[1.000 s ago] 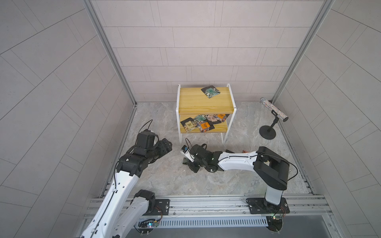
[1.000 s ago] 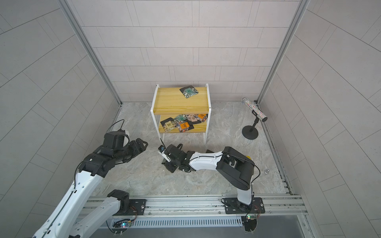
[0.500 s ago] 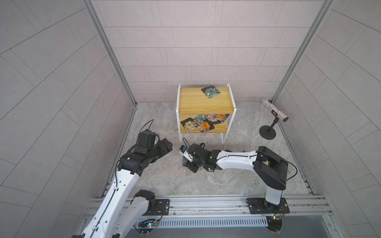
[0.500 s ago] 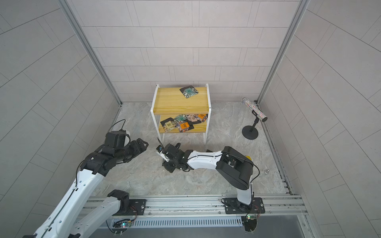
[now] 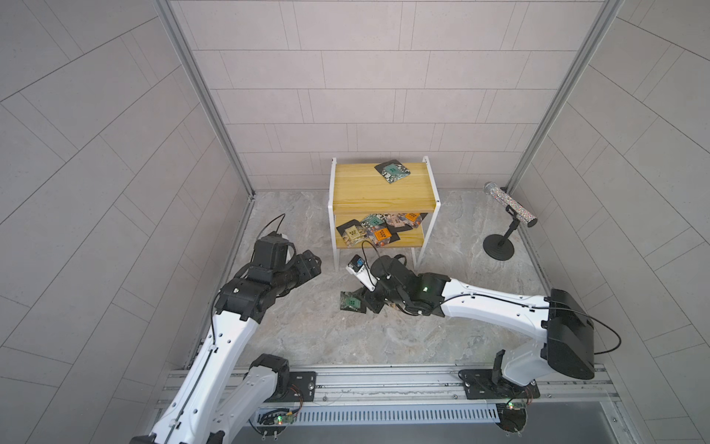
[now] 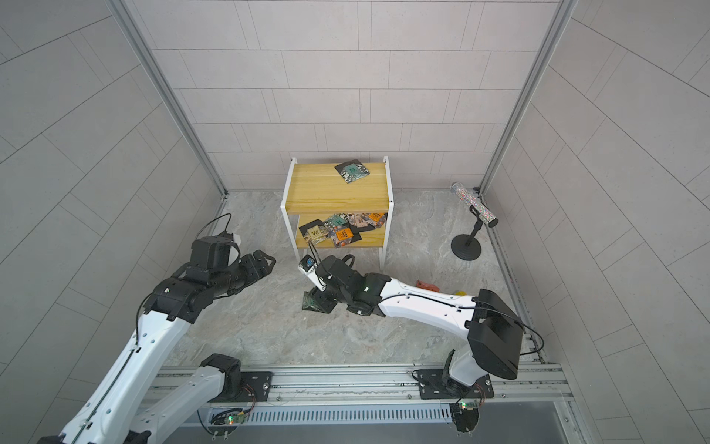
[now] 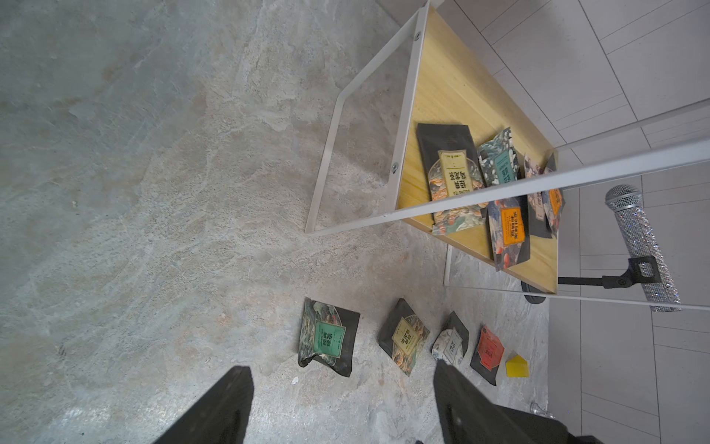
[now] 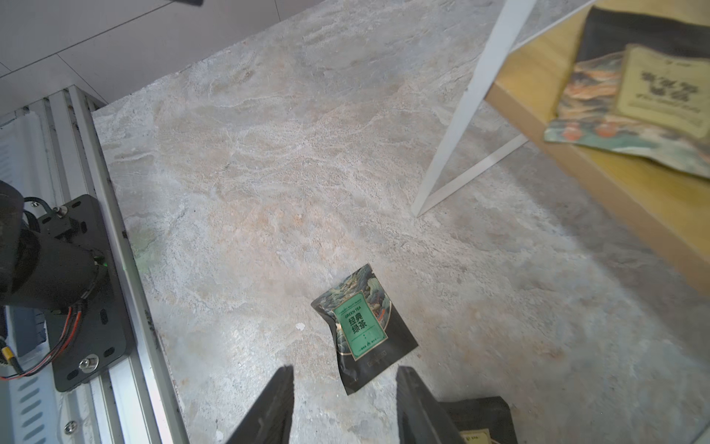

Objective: Remove the tea bags from the shelf
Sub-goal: Place the tea bag at the center of the board.

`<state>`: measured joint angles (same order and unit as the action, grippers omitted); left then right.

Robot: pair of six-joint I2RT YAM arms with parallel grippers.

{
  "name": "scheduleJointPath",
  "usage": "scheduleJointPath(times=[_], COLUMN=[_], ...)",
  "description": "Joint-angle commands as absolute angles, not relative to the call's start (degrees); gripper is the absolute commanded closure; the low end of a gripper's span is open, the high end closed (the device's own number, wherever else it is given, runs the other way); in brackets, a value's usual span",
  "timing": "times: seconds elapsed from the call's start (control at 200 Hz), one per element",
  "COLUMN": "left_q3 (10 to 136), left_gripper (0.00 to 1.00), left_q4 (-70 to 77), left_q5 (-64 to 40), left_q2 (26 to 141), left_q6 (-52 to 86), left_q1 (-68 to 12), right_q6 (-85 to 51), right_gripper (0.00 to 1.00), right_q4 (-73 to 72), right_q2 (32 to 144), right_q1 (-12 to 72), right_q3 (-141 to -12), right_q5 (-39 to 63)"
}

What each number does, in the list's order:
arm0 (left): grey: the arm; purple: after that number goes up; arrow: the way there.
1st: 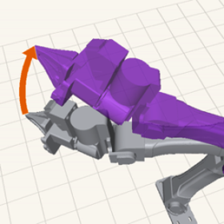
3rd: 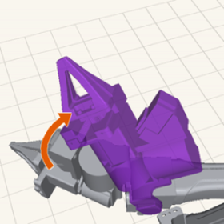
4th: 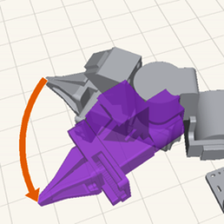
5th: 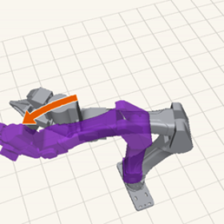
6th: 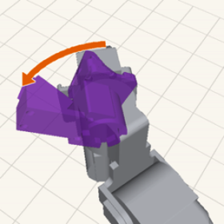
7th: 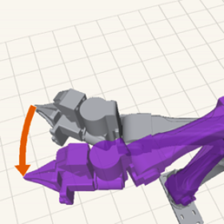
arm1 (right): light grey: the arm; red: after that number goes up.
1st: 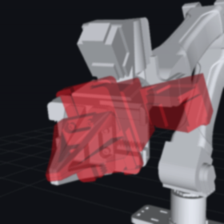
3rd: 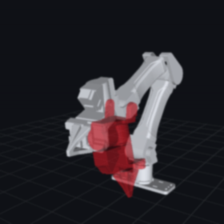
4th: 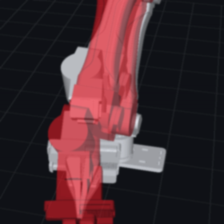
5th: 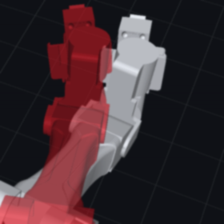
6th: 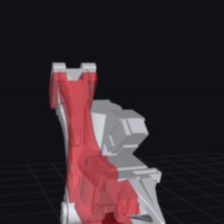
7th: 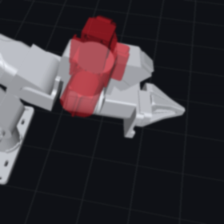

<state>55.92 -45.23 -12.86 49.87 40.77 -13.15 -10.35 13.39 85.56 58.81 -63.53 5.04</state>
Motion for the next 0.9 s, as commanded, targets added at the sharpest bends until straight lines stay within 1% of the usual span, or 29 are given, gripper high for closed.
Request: scheduleJointPath(times=[0.0,0.175,0.475,0.655,0.71,0.896], left_q3=[58.89,62.04,69.17,74.48,76.26,81.06], left_gripper=[0.18,0.18,0.18,0.18,0.18,0.18], left_q4=[-45.97,-45.97,-46.6,-47.1,-47.48,-48.34], left_q5=[-13.71,-14.09,-12.07,-11.86,-12.04,-13.57], left_q2=[50.73,52.54,56.28,57.24,57.82,60.28], left_q6=[38.65,37.97,37.27,37.27,37.05,37.0], left_q1=[-13.54,-15.23,-20.65,-21.27,-21.27,-21.27], right_q6=[-10.75,-11.69,-13.65,-12.93,-13.25,-14.72], right_gripper=[0.51,0.46,0.44,0.41,0.39,0.39], right_q4=[18.93,23.83,34.39,42.85,44.79,48.41], right_q2=[82.19,78.22,74.47,76.05,76.84,79.88], right_q1=[58.14,56.31,51.76,48.87,47.57,42.42], right_q3=[-63.61,-65.83,-75.08,-86.2,-89.43,-98.39], right_q5=[3.43,2.98,3.44,2.86,3.01,4.73])
